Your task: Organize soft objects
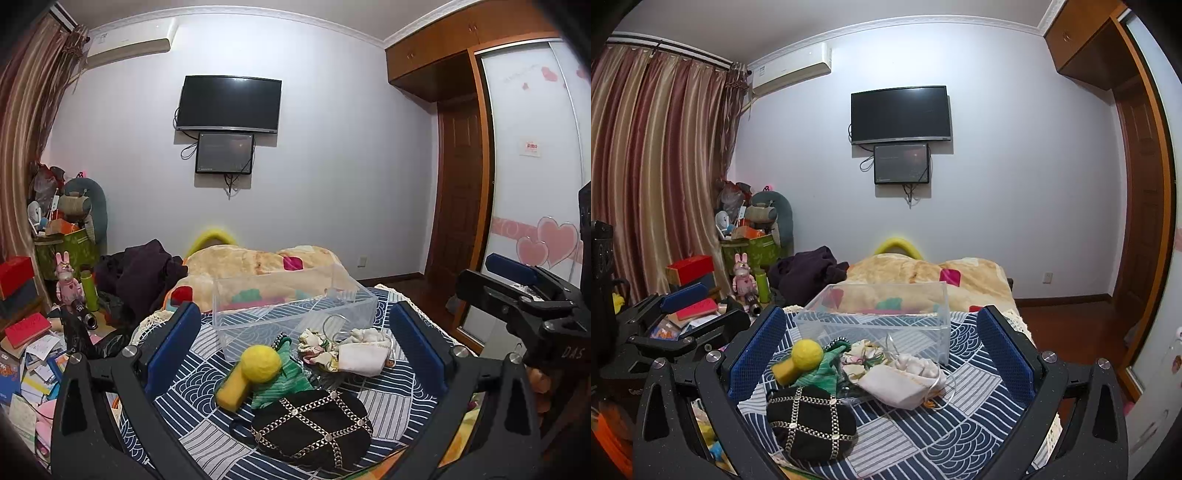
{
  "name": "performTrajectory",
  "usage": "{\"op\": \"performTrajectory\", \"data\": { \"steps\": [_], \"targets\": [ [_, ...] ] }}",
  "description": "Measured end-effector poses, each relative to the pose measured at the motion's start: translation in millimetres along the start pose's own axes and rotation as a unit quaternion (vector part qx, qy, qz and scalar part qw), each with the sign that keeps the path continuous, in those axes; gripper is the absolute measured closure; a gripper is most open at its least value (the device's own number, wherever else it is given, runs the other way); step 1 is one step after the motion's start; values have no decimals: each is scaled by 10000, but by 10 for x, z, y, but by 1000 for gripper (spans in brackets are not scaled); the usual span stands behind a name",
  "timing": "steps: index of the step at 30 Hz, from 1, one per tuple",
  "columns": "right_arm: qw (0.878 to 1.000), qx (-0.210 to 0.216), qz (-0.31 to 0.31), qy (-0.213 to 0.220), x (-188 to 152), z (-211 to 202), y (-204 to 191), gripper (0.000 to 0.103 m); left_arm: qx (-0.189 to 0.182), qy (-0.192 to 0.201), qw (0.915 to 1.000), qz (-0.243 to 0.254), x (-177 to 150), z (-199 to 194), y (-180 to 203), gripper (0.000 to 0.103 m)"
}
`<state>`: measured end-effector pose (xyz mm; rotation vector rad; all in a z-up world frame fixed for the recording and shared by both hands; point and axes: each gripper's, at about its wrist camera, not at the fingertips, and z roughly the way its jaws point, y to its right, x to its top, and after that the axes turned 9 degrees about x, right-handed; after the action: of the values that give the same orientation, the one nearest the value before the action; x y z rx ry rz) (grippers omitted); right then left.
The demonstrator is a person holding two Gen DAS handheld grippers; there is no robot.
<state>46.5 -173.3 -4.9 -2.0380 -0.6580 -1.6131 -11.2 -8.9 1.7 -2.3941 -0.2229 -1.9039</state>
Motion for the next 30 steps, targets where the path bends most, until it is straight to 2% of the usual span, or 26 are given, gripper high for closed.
{"op": "performTrajectory", "data": {
  "steps": [20,30],
  "targets": [
    [10000,26,-30,37,16,-16,16,0,-13,46,10000,17,29,-27,16,0],
    [9999,106,55,-105,-72,83,79,0,4,-49,10000,14,-6,59,-8,0]
  ]
}}
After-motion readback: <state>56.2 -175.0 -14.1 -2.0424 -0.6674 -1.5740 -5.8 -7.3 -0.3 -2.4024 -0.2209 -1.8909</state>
